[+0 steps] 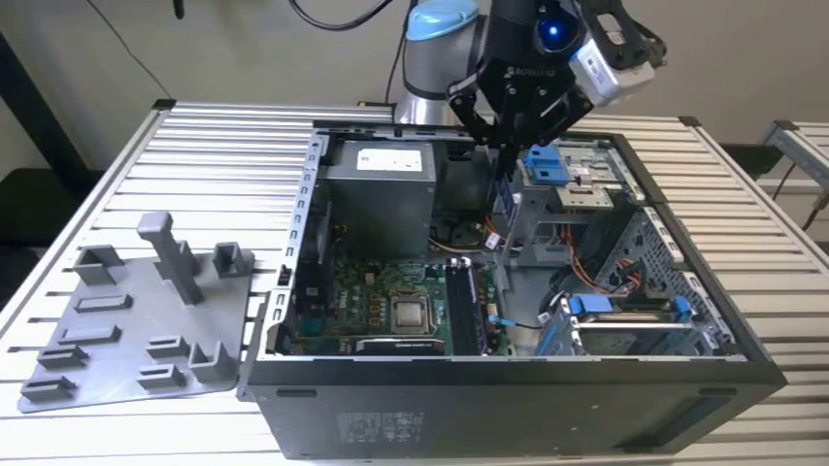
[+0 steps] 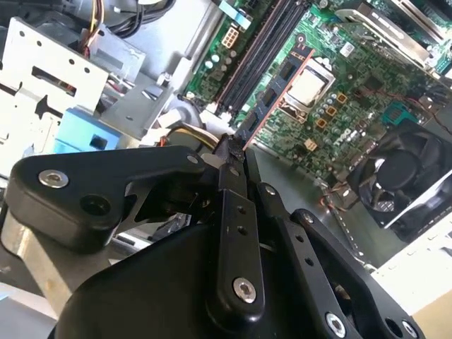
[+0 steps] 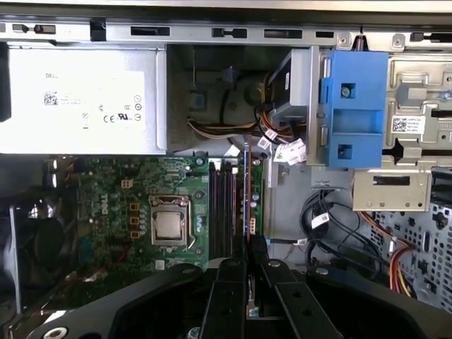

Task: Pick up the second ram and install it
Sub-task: 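Insert the second ram into the second slot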

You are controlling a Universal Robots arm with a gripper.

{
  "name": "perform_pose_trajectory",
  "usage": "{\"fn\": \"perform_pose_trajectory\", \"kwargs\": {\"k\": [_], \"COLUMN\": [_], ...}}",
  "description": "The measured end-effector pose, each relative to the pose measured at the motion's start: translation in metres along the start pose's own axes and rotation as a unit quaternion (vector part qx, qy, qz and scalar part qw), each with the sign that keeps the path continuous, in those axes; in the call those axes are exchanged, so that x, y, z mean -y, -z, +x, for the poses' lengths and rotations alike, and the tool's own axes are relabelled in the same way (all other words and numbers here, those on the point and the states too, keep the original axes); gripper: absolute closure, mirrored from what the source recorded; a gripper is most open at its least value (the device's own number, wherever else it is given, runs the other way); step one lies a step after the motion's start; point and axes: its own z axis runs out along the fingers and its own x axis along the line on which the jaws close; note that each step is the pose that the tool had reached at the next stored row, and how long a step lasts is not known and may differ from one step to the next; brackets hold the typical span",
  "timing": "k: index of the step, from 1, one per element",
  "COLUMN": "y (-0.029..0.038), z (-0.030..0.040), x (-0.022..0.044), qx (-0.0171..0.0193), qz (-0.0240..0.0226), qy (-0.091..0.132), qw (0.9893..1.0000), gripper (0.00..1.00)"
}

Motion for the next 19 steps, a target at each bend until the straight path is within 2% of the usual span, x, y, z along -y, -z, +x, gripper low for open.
{"fn": "perform_pose_trajectory", "kwargs": {"k": [4, 7, 19], "y": [-0.0068, -0.0081, -0.029], "z": [0.0001, -0.0002, 0.0007], "x": [0.0002, 0.0004, 0.011], "qx": [-0.0002, -0.0002, -0.0002], "qz": [0.0004, 0.0021, 0.0022], "qy": [0.0, 0.0, 0.0], "qw": [1.0, 1.0, 1.0], "gripper": [0.86, 0.86, 0.86]}}
